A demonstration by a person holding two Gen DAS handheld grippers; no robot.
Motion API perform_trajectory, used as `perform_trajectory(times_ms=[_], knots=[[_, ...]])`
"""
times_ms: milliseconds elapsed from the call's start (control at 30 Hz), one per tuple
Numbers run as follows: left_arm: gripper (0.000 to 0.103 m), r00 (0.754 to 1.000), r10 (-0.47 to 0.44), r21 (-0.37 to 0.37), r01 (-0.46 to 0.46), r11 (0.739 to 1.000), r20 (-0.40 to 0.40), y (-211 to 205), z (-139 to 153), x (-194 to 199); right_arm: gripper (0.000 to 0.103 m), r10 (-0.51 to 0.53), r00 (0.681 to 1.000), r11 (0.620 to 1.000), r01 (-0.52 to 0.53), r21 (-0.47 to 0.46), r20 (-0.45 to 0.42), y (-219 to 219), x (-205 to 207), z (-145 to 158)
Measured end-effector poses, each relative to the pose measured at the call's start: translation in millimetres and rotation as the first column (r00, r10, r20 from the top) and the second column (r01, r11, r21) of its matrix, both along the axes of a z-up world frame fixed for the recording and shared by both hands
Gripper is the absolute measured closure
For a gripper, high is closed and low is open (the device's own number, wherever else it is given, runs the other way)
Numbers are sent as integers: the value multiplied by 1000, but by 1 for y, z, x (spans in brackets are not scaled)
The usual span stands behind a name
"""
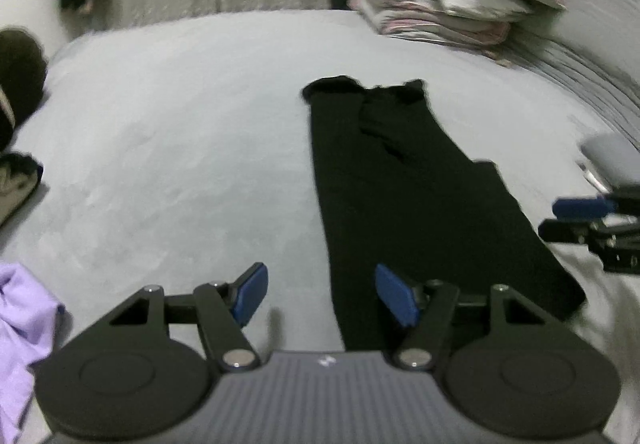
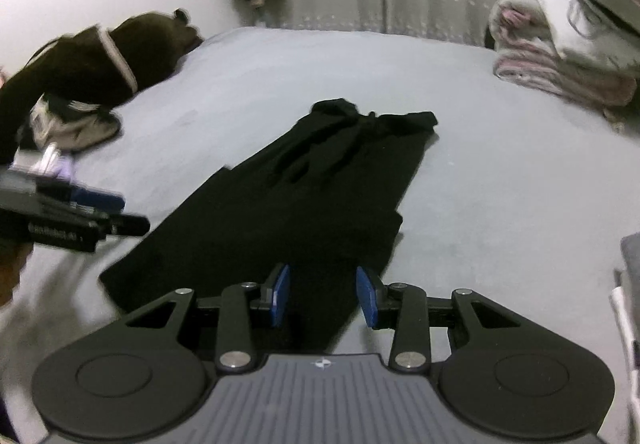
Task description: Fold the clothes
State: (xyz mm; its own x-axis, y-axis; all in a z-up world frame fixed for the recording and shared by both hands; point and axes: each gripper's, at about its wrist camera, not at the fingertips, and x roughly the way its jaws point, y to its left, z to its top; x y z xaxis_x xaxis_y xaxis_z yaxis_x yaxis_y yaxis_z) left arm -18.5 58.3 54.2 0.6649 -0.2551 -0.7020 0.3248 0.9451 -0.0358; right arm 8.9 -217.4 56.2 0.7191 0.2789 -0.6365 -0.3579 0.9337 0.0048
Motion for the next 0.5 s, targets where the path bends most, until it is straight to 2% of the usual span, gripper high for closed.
perform_trajectory(times_ms=[100,167,233,267,333,500], knots=[[41,995,-82,72,78,994,60,-2,3,-27,66,78,997,995,-77,-61,10,1,-22,1],[42,982,-141,131,125,983,124,-6,5,-45,66,144,989,985,-143,-98,6,1,-36,0],[56,963,-199,171,168,971,180,-10,6,-61,66,232,973,967,-230,-106,7,2,-43,3],[59,957,-220,177,188,966,187,-12,5,-64,66,271,963,957,-267,-113,16,2,-46,5],[73,950,-254,170,225,959,180,-14,2,-68,66,311,950,943,-305,-136,24,6,-49,4],[73,918,-369,219,334,917,145,-25,-12,-71,66,385,922,896,-383,-225,-39,22,-51,-14]])
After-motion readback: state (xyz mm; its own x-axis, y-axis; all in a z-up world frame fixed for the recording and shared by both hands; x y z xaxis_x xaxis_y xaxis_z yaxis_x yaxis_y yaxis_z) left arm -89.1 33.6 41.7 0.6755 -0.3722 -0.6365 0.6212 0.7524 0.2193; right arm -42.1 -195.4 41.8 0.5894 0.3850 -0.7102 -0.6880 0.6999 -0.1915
